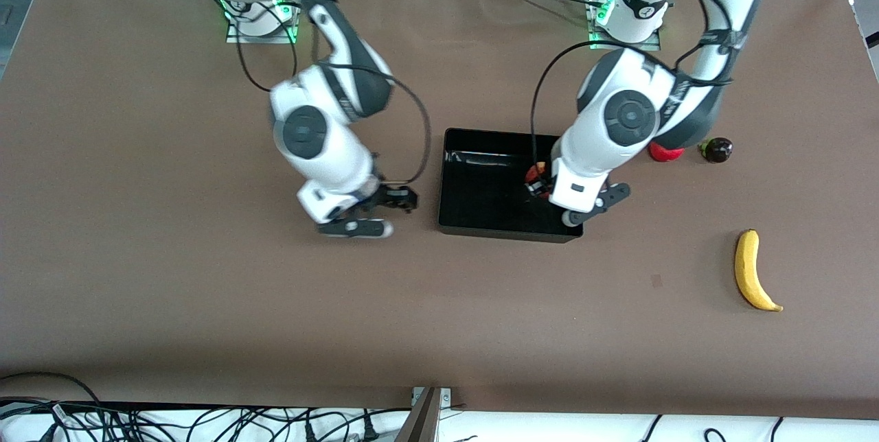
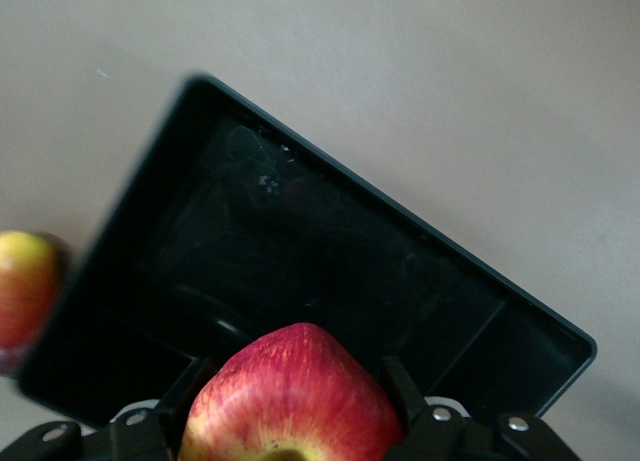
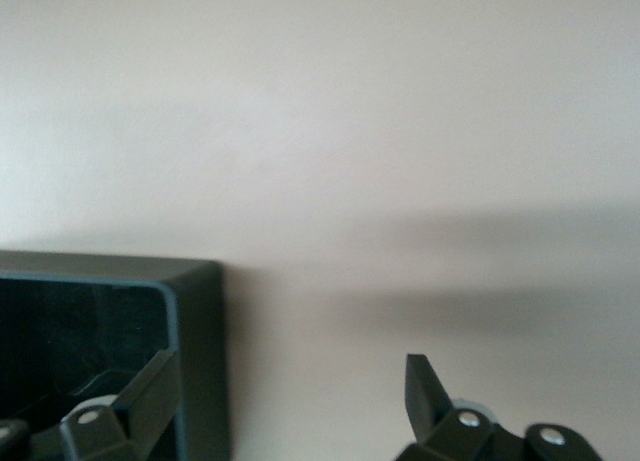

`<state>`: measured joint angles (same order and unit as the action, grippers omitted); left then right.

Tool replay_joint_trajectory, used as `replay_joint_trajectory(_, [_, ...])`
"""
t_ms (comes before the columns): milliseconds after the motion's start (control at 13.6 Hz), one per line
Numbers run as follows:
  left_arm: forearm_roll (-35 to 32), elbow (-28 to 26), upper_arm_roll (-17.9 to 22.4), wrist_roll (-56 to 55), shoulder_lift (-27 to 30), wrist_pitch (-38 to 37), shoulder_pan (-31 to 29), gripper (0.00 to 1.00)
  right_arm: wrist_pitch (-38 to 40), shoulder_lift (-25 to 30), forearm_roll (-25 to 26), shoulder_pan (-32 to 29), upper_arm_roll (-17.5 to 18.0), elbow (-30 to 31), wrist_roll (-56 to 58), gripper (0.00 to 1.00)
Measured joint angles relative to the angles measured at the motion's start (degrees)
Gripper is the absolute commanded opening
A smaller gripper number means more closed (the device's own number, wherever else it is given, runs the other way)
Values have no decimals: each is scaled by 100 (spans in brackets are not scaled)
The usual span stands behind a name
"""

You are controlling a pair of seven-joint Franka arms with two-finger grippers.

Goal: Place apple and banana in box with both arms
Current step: 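Lower the apple into the box with the left gripper while the right gripper withdraws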

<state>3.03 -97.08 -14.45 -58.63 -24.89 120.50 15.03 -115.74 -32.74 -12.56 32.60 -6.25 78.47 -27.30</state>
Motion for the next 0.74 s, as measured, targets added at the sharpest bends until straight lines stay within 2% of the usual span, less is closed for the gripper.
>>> replay_joint_trajectory(442, [-12, -913, -4, -562, -261, 1262, 581, 0, 2153, 1535, -7, -201, -1403, 193, 1441, 100])
replay_joint_trajectory(589, [-201, -1209, -6, -919, -272, 1489, 705, 0, 2380, 2143, 41, -224, -1679, 644, 1736, 100])
replay_joint_trajectory(737, [-476, -1427, -10, -1401, -350, 1628, 839, 0, 2454, 2861, 370, -442, -1672, 1281, 1932, 100])
